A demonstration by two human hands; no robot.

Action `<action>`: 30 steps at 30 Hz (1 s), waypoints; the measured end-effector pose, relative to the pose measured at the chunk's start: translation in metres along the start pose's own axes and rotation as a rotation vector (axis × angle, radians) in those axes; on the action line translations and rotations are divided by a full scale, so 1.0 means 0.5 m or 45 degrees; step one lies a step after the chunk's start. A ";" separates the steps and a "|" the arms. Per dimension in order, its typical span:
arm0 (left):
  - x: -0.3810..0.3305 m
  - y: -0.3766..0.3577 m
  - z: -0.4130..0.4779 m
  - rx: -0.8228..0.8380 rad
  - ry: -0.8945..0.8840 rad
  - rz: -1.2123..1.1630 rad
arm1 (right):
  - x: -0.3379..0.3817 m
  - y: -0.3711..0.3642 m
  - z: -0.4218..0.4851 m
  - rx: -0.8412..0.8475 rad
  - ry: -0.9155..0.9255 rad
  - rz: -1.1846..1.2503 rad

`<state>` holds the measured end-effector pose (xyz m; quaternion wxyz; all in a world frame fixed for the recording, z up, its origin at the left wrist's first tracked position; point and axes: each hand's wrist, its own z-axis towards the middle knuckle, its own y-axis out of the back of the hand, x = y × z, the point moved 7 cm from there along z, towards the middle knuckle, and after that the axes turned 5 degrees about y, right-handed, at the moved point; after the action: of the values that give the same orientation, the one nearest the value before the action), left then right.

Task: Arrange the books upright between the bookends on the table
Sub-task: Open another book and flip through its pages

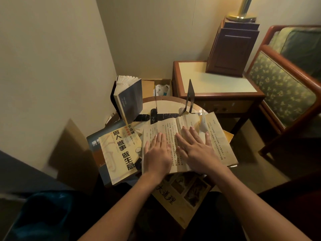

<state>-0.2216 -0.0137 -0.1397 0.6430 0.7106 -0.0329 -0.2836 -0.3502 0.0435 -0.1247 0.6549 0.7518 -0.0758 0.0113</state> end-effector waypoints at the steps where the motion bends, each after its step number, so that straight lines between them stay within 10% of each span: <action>1: -0.001 -0.003 -0.025 -0.007 -0.007 0.013 | 0.000 -0.001 0.000 -0.003 -0.001 -0.004; 30: -0.007 -0.023 -0.099 -0.089 -0.121 0.144 | 0.000 -0.005 0.001 -0.050 -0.010 -0.045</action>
<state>-0.2061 0.0338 -0.1489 0.6802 0.6705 -0.0936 -0.2811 -0.3499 0.0432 -0.1274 0.6693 0.7401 -0.0652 -0.0048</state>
